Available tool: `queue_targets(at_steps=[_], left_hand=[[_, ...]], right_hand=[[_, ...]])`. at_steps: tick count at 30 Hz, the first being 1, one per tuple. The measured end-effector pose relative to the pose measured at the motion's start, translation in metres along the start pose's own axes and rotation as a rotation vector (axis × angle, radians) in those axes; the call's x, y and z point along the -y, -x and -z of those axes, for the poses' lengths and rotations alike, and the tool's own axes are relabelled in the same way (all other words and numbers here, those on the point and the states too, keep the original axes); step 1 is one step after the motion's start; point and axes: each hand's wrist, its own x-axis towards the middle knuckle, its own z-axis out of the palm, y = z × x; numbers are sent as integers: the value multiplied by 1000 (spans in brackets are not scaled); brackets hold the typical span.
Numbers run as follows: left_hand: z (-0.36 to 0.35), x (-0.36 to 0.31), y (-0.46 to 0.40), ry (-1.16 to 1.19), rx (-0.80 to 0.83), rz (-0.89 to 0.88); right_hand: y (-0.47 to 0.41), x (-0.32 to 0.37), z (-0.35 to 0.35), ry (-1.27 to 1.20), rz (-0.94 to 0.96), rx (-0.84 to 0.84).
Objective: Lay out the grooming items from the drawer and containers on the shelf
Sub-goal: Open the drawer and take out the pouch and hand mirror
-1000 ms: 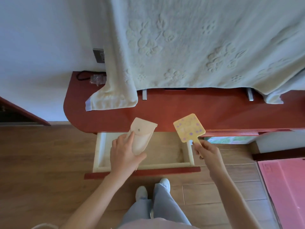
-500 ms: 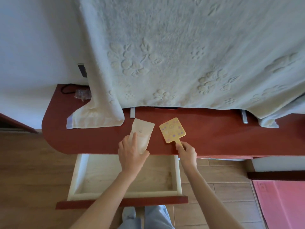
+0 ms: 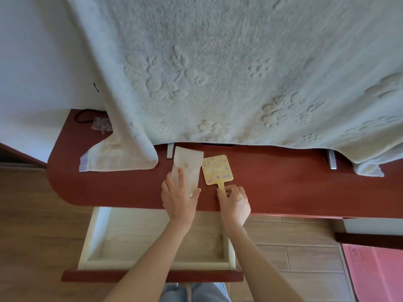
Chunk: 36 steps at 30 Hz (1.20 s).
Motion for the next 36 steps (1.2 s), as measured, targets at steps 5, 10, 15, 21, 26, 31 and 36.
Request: queue_targets(at_steps=[5,10,15,21,26,31,36], left_hand=[[-5,-6,-9,-26,-6,-2],[-9,-2,-15,-53,20,-45],[4,21,-8,-79,81,-166],[30,80,31,-152,-27,-473],[39,138,78,-238,72,-615],[37,179,116,-280,219,-636],[35,202,128,-359,377,-638]], right_hand=[[-6,14,-4,-22,-76,18],[-10,11,-3,-4,-59,30],[3,-3,0,10,171,-66],[53,-30,9,91,525,-139],[120,-58,1,174,767,-34],[167,-82,-11,299,719,166],[185,-89,-19,345,606,243]])
